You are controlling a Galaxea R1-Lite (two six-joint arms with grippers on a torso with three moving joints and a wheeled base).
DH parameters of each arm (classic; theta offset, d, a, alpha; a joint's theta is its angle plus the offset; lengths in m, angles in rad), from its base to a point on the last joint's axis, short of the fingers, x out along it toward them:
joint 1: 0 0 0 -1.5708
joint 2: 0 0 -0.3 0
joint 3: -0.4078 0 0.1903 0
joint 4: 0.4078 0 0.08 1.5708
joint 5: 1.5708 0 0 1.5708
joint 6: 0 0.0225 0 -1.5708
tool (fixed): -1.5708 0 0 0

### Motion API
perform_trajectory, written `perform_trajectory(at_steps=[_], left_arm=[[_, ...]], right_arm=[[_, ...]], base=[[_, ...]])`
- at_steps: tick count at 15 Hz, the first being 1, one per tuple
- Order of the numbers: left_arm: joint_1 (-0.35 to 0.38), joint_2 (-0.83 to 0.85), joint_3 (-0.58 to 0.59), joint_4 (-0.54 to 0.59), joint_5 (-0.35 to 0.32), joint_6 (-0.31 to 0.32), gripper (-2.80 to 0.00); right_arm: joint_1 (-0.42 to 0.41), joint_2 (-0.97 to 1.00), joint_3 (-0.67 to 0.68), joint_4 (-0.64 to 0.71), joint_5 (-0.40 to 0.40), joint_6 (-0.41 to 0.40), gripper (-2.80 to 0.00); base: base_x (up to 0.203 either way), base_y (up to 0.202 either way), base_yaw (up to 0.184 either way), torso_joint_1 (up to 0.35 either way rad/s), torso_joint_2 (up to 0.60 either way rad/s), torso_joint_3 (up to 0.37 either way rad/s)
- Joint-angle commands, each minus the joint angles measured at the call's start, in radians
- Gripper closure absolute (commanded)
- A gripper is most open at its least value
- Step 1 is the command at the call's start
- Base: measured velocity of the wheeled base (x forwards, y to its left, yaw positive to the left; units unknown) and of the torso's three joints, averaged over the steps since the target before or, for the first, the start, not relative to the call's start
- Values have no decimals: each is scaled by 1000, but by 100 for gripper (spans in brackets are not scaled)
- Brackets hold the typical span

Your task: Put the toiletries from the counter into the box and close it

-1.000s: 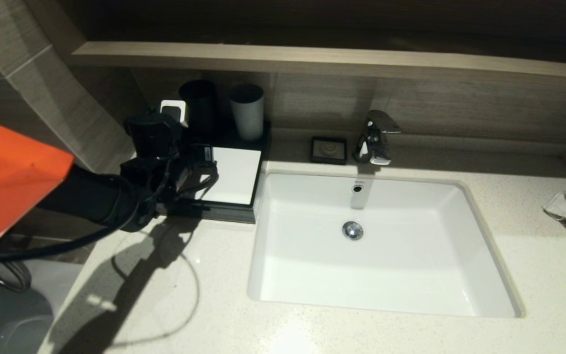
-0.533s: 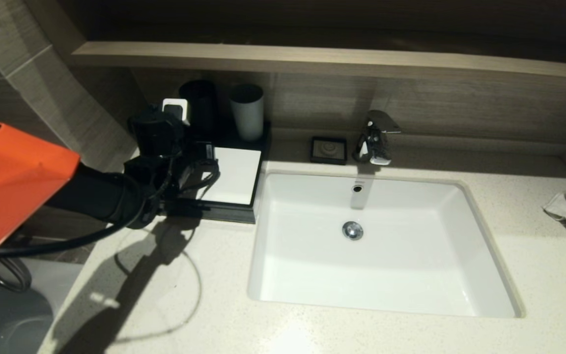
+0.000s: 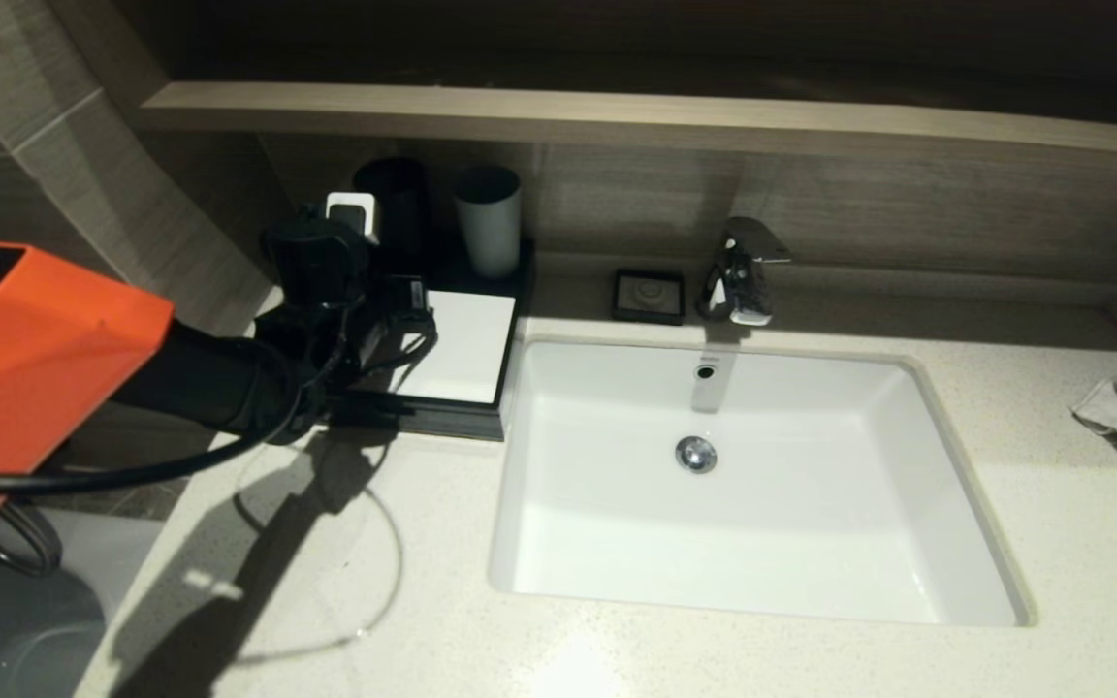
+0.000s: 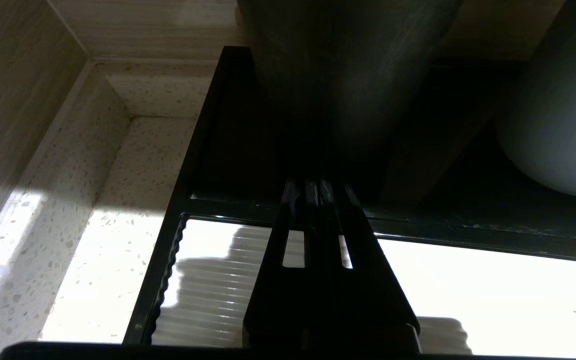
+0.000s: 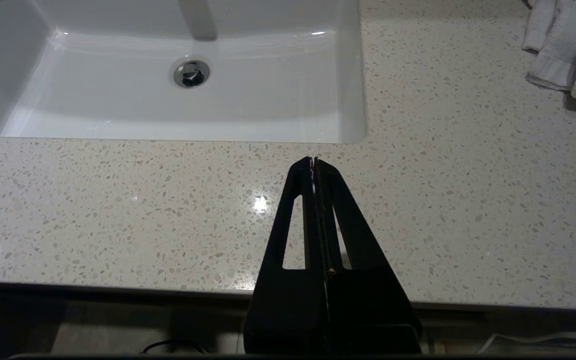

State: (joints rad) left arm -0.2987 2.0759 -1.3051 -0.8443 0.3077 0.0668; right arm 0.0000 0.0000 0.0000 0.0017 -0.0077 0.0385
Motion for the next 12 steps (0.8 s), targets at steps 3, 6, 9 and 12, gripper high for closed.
perform_trajectory(at_steps=[3, 6, 9, 12], left_arm=[[8, 24, -31, -9, 0, 1, 0], [12, 30, -50, -12, -2, 1, 0], [13, 39, -49, -16, -2, -1, 0], [13, 36, -49, -16, -4, -1, 0]], right_arm=[[0, 0, 0, 0, 0, 0, 0], [0, 0, 0, 0, 0, 0, 0], [0, 0, 0, 0, 0, 0, 0], [0, 0, 0, 0, 0, 0, 0]], base=[[0, 0, 0, 0, 0, 0], [0, 0, 0, 0, 0, 0], [0, 0, 0, 0, 0, 0], [0, 0, 0, 0, 0, 0]])
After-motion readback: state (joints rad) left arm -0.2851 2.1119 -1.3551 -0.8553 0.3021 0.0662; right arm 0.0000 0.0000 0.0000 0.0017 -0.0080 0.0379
